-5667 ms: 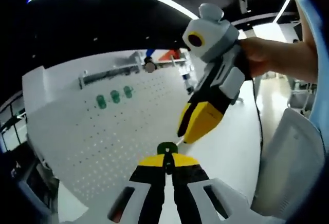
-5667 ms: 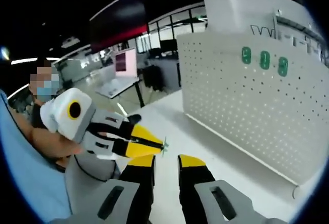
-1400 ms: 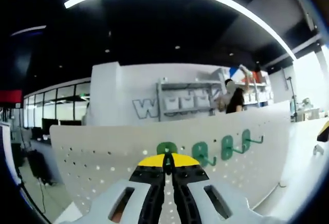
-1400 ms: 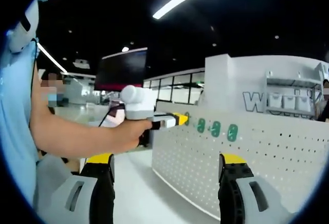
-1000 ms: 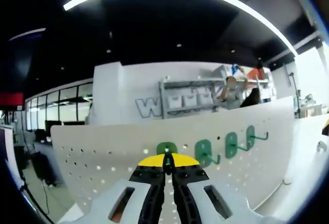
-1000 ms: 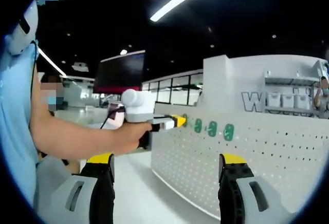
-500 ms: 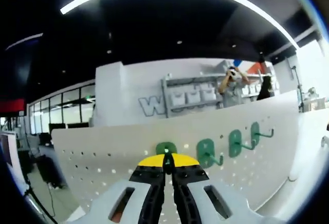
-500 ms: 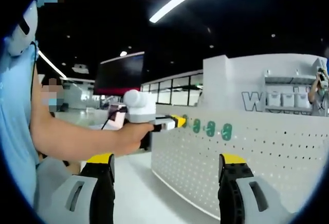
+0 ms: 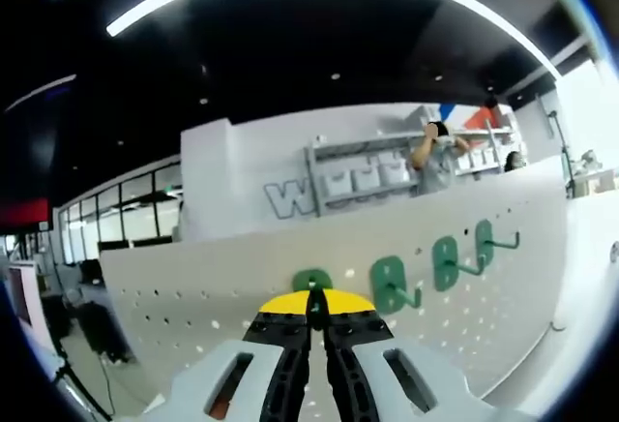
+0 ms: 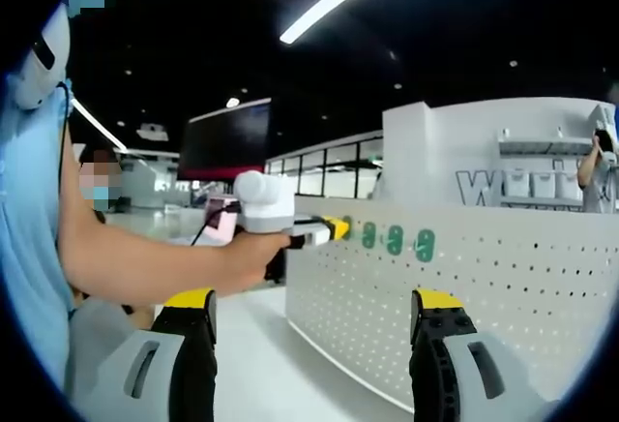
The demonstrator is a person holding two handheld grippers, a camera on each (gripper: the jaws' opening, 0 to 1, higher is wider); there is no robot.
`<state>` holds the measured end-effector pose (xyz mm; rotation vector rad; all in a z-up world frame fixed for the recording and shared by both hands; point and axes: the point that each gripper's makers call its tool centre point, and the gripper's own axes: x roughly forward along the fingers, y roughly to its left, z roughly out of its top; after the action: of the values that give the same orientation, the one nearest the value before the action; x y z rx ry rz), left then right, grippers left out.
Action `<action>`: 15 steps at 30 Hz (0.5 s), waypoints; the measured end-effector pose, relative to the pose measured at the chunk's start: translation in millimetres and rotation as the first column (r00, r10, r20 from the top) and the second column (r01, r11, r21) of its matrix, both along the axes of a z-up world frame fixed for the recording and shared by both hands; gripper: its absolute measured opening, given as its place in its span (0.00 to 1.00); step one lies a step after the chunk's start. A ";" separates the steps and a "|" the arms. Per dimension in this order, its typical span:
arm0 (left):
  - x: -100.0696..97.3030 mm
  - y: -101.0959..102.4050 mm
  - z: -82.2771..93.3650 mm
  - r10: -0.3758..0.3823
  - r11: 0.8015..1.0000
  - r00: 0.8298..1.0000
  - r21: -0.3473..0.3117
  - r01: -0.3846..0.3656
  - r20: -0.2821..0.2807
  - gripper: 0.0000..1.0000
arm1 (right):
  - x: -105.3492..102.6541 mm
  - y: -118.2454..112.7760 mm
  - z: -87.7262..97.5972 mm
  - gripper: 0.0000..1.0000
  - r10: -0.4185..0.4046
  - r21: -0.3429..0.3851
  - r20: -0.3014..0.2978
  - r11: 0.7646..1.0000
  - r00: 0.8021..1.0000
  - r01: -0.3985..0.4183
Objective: Insert the hook assembly into the mounting plate slot until the hook locks in place.
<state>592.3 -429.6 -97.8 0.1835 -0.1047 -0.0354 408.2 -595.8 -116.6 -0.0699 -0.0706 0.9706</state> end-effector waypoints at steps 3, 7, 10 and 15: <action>0.8 0.1 -0.5 0.003 1.000 1.000 0.012 -0.003 -0.002 0.04 | 0.8 0.2 0.0 0.83 0.003 0.002 0.002 1.000 1.000 -0.003; 1.1 -0.9 -0.8 0.012 0.999 1.000 0.033 -0.012 0.004 0.04 | 1.3 -0.2 -2.1 0.83 0.005 -0.003 -0.002 1.000 1.000 -0.005; 1.4 -0.1 -2.0 0.011 0.999 1.000 0.034 -0.011 0.007 0.04 | 2.5 -0.9 -2.3 0.83 0.003 -0.002 -0.002 1.000 1.000 -0.003; 1.6 -0.1 -1.8 0.006 1.000 1.000 0.021 -0.006 0.012 0.04 | 4.7 -1.3 -1.9 0.83 -0.001 0.000 0.000 1.000 1.000 0.001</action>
<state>593.9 -429.7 -99.6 0.2047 -0.1162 -0.0294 412.9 -597.0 -118.6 -0.0701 -0.0710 0.9699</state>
